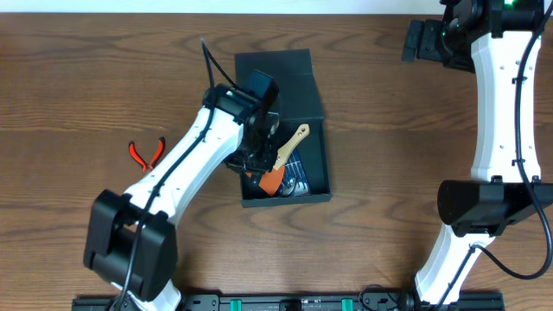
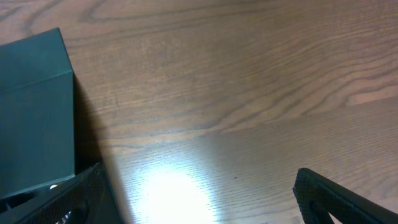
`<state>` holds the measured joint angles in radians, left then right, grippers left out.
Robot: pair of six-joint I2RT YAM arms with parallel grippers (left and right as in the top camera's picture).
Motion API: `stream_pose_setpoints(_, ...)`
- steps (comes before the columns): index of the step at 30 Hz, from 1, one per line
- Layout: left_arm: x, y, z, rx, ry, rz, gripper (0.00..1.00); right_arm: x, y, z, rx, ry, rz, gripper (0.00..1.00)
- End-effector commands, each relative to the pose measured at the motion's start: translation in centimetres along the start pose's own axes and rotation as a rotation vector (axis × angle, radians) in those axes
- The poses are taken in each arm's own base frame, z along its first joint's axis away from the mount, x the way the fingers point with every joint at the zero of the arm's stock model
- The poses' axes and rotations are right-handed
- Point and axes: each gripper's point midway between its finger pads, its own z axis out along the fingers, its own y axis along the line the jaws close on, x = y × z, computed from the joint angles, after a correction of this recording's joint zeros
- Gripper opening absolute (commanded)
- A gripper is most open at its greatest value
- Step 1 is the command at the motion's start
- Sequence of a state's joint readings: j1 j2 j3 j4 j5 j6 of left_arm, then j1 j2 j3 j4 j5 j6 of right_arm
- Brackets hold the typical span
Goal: Pack container
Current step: 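Lower the screwdriver into the box and open the left gripper, then move the left gripper over the red-handled pliers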
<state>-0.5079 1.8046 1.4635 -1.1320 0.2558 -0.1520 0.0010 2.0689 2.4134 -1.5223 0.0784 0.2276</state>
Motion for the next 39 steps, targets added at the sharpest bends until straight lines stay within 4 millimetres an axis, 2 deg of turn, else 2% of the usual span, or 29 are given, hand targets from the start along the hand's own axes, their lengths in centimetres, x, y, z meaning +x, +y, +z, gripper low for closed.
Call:
stream_pose_setpoints(1,-0.3,0.1,0.7,-0.01,0.018,0.022,0.06,-0.2,0.0,-0.7,-0.006,-0.02,0.012,0.99)
stream_pose_setpoints(8,-0.5,0.3,2.1,-0.015,0.047,0.016,0.06,-0.2,0.0,-0.7,-0.006,-0.02,0.012,0.99)
stream_pose_setpoints(9,-0.5,0.3,2.2,-0.016,0.049,0.016,0.13,-0.2,0.0,-0.7,-0.006,-0.02,0.012,0.99)
stream_pose_setpoints(10,-0.5,0.3,2.2,-0.016,0.049,0.016,0.29,-0.2,0.0,-0.7,-0.006,-0.02,0.013,0.99)
stream_pose_setpoints(11,-0.5,0.3,2.2,-0.016,0.048,0.016,0.38,-0.2,0.0,-0.7,-0.006,-0.02,0.013,0.99)
stream_pose_setpoints(14,-0.5,0.3,2.2,-0.016,0.049,0.016,0.54,-0.2,0.0,-0.7,-0.006,-0.02,0.013,0.99)
stream_pose_setpoints(15,-0.5,0.3,2.2,-0.015,0.049,0.016,0.57,-0.2,0.0,-0.7,-0.006,-0.02,0.013,0.99)
stream_pose_setpoints(20,-0.6,0.1,1.7,-0.005,0.037,0.017,0.57,-0.2,0.0,-0.7,-0.006,-0.02,0.013,0.99)
stream_pose_setpoints(23,-1.4,0.0,-0.3,0.007,-0.021,0.016,0.57,-0.2,0.0,-0.7,-0.006,-0.02,0.012,0.99)
stream_pose_setpoints(25,-2.2,0.3,-2.9,0.015,-0.088,0.004,0.57,-0.2,0.0,-0.7,-0.006,-0.02,0.013,0.99)
stream_pose_setpoints(28,-2.9,2.8,-7.0,-0.038,-0.191,-0.048,0.57,-0.2,0.0,-0.7,-0.006,-0.02,0.012,0.99)
stream_pose_setpoints(29,-2.7,4.8,-8.7,-0.086,-0.231,-0.088,0.58,-0.2,0.0,-0.7,-0.006,-0.02,0.012,0.99)
stream_pose_setpoints(32,-1.4,9.6,-11.3,-0.197,-0.277,-0.193,0.58,-0.2,0.0,-0.7,-0.006,-0.02,0.012,0.99)
stream_pose_setpoints(35,0.6,13.9,-12.7,-0.285,-0.259,-0.304,0.59,-0.2,0.0,-0.7,-0.006,-0.02,0.012,0.99)
stream_pose_setpoints(36,1.2,15.1,-12.8,-0.297,-0.244,-0.336,0.63,-0.2,0.0,-0.7,-0.006,-0.02,0.012,0.99)
stream_pose_setpoints(39,2.2,17.5,-12.3,-0.303,-0.216,-0.396,0.63,-0.2,0.0,-0.7,-0.006,-0.02,0.012,0.99)
